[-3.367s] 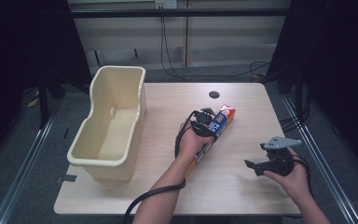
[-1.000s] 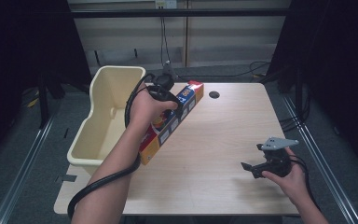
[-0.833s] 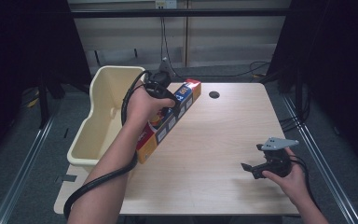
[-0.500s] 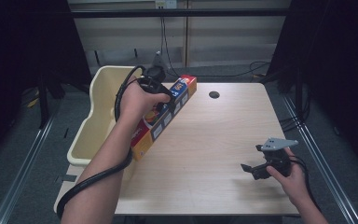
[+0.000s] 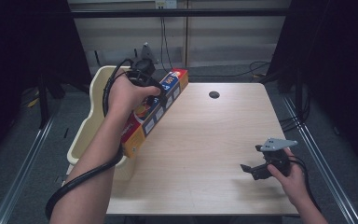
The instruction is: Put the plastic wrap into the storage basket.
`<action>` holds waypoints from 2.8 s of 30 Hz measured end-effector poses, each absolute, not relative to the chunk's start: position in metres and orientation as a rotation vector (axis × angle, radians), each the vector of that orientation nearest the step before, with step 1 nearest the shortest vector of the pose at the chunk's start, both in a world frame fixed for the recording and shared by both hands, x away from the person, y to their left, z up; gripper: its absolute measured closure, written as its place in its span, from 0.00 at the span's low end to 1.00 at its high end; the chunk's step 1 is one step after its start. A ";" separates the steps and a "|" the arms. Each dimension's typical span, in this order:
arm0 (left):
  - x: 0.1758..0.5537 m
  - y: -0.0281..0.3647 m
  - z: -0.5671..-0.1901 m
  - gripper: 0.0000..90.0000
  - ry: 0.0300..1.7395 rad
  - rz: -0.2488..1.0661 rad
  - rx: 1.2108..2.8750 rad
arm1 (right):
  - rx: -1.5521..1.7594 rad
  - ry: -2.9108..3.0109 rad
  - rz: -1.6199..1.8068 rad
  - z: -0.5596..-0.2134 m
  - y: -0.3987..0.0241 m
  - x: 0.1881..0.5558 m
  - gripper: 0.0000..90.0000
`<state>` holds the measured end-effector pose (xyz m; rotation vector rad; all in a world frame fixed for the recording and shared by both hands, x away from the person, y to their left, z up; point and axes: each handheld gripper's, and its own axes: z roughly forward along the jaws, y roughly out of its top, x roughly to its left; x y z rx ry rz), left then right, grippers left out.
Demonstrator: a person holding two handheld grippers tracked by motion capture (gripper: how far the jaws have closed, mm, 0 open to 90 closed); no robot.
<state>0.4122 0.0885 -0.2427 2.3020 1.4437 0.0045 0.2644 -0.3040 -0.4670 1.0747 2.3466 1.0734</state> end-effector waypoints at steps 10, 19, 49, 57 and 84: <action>0.411 0.108 -0.231 0.46 1.488 0.010 2.285 | 1.067 2.348 1.075 -0.468 -0.304 0.265 0.02; 0.409 0.124 -0.226 0.46 1.536 0.025 2.260 | 1.071 2.336 1.081 -0.467 -0.304 0.265 0.02; 0.404 0.163 -0.221 0.46 1.680 0.058 2.170 | 1.067 2.337 1.079 -0.467 -0.302 0.267 0.02; 0.401 0.172 -0.220 0.46 1.691 0.056 2.146 | 1.061 2.346 1.077 -0.467 -0.299 0.269 0.02; 0.392 0.198 -0.220 0.45 1.770 0.132 2.104 | 1.040 2.355 1.084 -0.466 -0.295 0.273 0.02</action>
